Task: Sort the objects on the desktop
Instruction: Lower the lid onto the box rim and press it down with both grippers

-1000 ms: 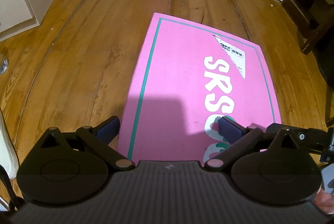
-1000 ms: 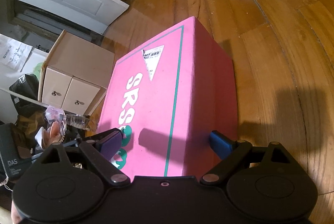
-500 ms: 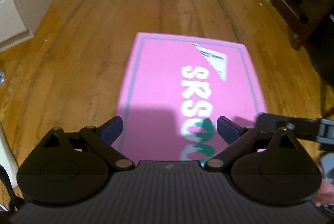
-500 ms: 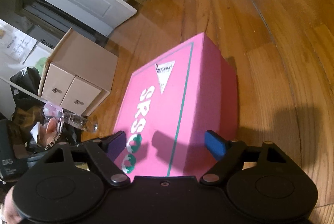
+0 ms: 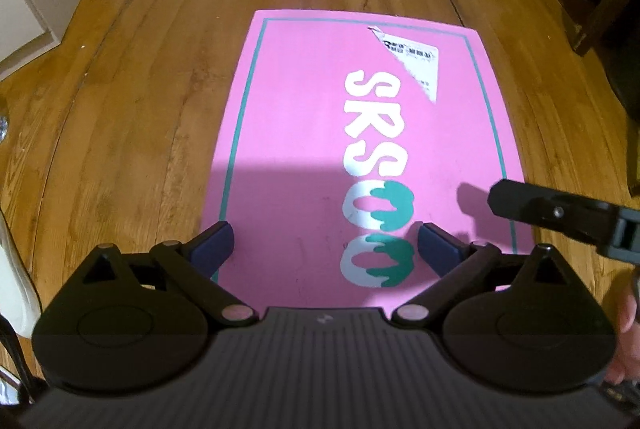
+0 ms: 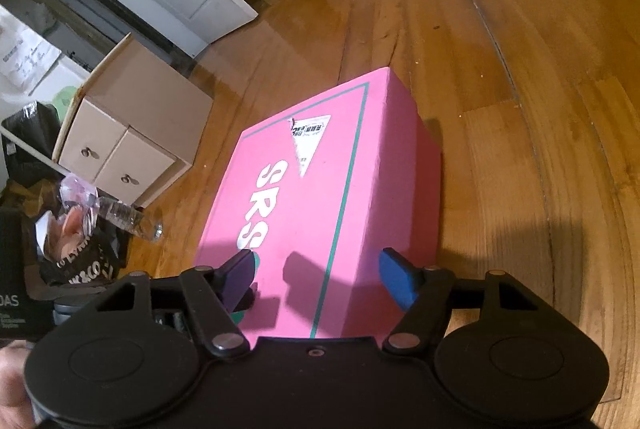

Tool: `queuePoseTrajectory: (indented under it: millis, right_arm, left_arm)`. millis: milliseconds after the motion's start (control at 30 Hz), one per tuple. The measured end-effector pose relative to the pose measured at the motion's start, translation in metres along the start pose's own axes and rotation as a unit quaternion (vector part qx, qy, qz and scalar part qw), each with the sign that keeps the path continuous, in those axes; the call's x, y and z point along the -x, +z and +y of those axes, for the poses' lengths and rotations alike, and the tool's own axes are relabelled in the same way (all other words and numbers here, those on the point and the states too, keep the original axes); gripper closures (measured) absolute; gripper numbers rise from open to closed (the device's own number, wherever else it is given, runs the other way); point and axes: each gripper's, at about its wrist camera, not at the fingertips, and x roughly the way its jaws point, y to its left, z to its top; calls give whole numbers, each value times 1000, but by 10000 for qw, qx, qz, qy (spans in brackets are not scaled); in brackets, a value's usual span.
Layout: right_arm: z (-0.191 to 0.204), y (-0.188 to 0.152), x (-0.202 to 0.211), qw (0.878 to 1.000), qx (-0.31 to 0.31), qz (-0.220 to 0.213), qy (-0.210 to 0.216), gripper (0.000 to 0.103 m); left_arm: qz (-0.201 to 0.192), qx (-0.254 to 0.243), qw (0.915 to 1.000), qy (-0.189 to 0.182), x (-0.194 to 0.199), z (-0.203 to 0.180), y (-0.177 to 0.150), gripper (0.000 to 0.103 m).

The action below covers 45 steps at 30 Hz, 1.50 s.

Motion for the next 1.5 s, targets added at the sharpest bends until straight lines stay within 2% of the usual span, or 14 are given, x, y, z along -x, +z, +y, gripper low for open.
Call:
queuePoseTrajectory:
  millis: [233, 300, 500, 1000, 1500]
  right_arm:
    - [4, -3, -2, 9996, 220, -1, -155, 29]
    - [2, -3, -4, 9995, 211, 47, -246, 35]
    - [-1, -6, -10, 9989, 230, 163, -388, 35]
    - [-9, -6, -12, 9987, -42, 390, -340, 37]
    - [-9, -5, -13, 9983, -26, 442, -377, 38]
  left_arm:
    - [78, 66, 9999, -28, -6, 0, 3, 0]
    - [70, 81, 9999, -24, -5, 0, 2, 0]
    - [-51, 23, 10000, -43, -4, 1, -1, 0]
    - [-223, -100, 9996, 130, -2, -5, -5, 0]
    - [-531, -225, 9982, 180, 1, -5, -12, 0]
